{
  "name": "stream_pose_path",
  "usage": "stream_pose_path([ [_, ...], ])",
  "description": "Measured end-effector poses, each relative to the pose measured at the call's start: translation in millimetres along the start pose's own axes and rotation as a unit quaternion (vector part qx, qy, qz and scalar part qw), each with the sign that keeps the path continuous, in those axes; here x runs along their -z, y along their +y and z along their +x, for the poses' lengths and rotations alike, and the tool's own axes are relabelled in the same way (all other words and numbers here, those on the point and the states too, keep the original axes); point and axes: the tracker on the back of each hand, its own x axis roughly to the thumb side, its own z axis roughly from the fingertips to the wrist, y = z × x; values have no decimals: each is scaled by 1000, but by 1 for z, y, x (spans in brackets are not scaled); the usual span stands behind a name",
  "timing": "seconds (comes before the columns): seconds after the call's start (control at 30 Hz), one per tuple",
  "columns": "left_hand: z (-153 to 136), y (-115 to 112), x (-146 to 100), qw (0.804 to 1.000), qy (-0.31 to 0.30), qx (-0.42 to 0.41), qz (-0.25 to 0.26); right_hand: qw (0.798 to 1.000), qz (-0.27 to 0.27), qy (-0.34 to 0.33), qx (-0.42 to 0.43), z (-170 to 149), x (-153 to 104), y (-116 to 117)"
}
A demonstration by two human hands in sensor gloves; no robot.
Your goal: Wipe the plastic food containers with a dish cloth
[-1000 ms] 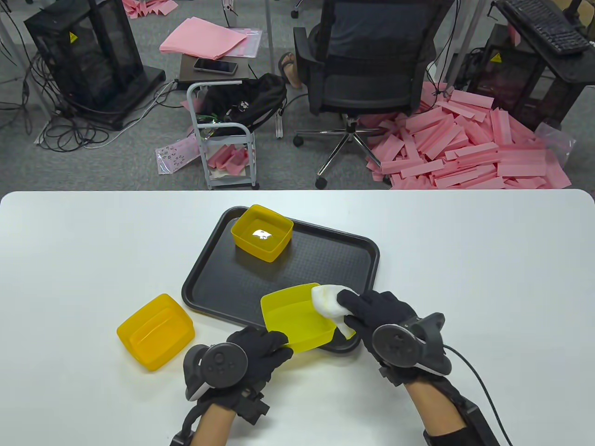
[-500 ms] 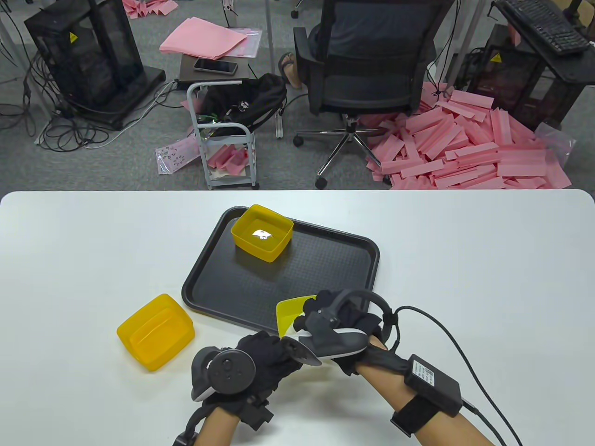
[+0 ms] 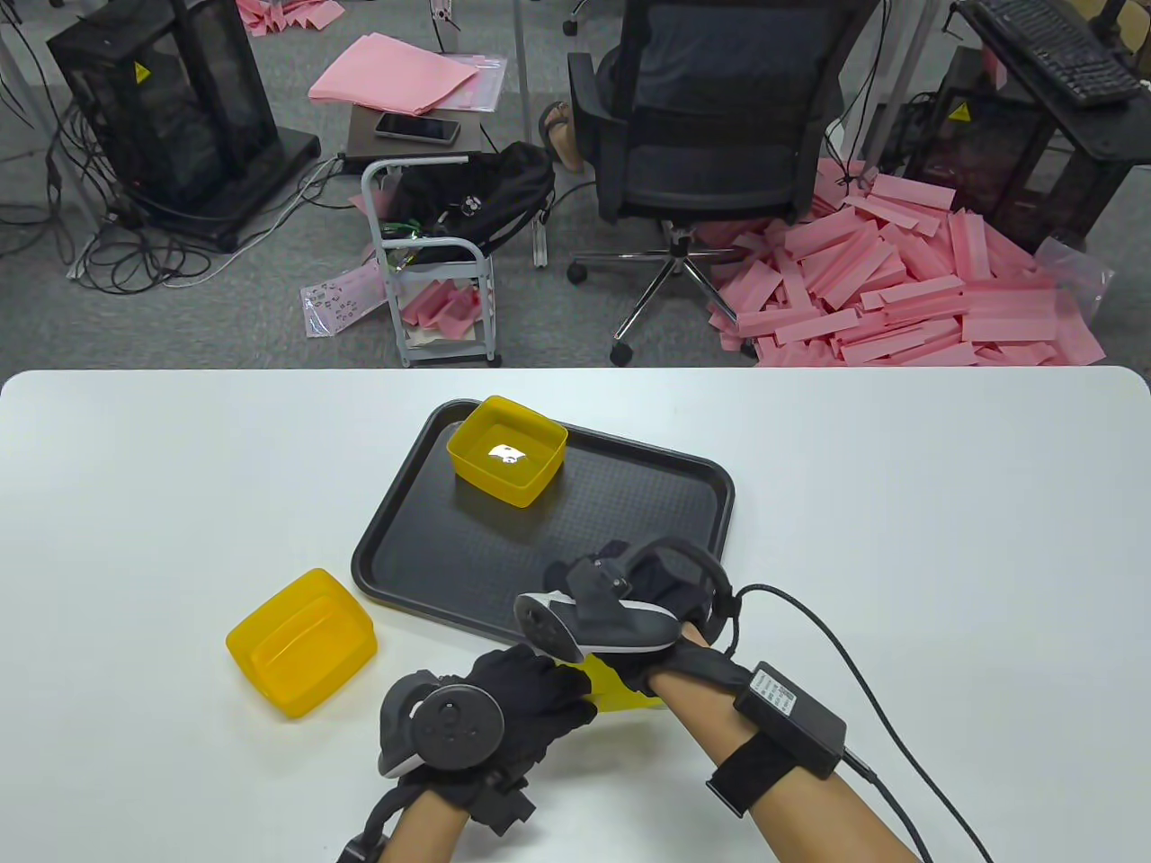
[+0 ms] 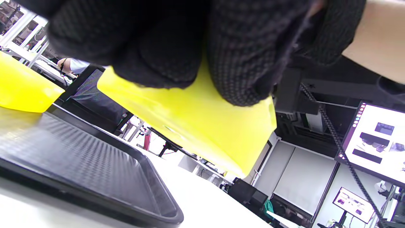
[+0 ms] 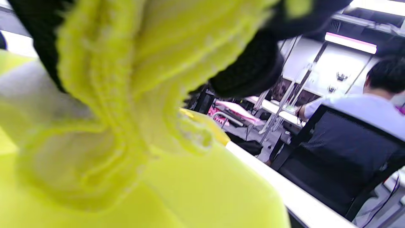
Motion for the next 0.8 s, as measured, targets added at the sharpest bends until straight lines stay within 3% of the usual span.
stream_pose_path([
  [0.47, 4, 7, -4, 999, -7, 8, 40, 995, 4, 44, -85, -14, -7, 9],
  [0.57, 3, 6, -4, 999, -4, 8, 42, 995, -2, 30, -95, -16, -12, 10],
  [0.8, -1, 5, -5, 998, 19, 23, 52, 991, 42, -33, -119, -10, -23, 16],
])
